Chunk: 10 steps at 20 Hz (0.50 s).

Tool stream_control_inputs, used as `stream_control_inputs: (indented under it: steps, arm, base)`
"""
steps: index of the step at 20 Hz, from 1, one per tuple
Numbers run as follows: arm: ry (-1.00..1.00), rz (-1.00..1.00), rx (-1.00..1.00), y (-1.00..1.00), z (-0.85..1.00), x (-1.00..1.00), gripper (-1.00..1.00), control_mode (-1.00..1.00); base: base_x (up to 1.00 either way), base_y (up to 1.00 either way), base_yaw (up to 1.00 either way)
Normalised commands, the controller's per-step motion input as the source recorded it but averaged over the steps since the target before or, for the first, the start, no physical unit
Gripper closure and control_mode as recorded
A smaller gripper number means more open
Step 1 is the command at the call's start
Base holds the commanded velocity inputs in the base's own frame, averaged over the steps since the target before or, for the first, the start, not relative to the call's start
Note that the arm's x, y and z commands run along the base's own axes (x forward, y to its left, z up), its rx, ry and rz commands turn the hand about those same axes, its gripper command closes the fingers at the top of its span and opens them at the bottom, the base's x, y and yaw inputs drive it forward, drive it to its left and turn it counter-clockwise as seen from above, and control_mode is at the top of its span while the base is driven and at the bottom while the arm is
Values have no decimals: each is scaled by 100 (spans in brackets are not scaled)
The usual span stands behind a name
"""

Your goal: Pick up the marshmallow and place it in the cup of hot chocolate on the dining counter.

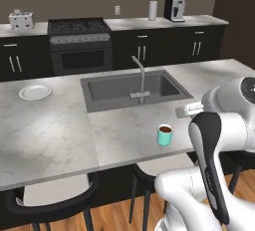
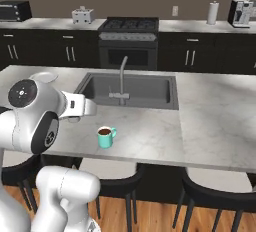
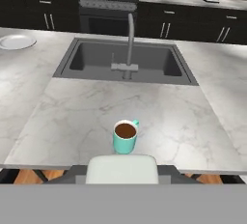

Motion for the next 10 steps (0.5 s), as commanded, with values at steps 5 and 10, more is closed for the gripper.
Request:
stream_control_inputs:
  steps: [5,10]
  arm:
    - [0,0,0,0,0,0,100,100]
    - [0,0,0,0,0,0,100,100]
  base:
    - [97,-16,19]
    - [64,-22,39]
